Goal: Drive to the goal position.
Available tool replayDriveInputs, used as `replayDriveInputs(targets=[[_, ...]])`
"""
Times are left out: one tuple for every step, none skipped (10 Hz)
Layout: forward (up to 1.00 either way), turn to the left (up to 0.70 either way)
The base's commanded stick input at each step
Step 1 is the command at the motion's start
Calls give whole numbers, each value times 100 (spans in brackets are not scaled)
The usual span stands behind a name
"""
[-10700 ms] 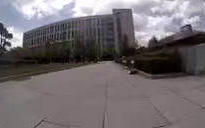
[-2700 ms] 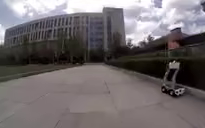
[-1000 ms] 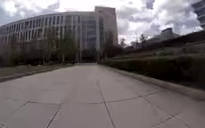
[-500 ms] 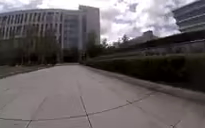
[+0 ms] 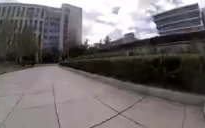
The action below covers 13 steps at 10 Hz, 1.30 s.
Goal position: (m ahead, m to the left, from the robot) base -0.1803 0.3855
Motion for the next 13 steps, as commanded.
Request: replayDriveInputs(targets=[[70, -35], [70, -35], [70, -35], [70, -35], [70, -35], [70, -35], [70, -35], [70, -35], [70, -33], [70, -22], [70, -9], [70, 0], [70, 11]])
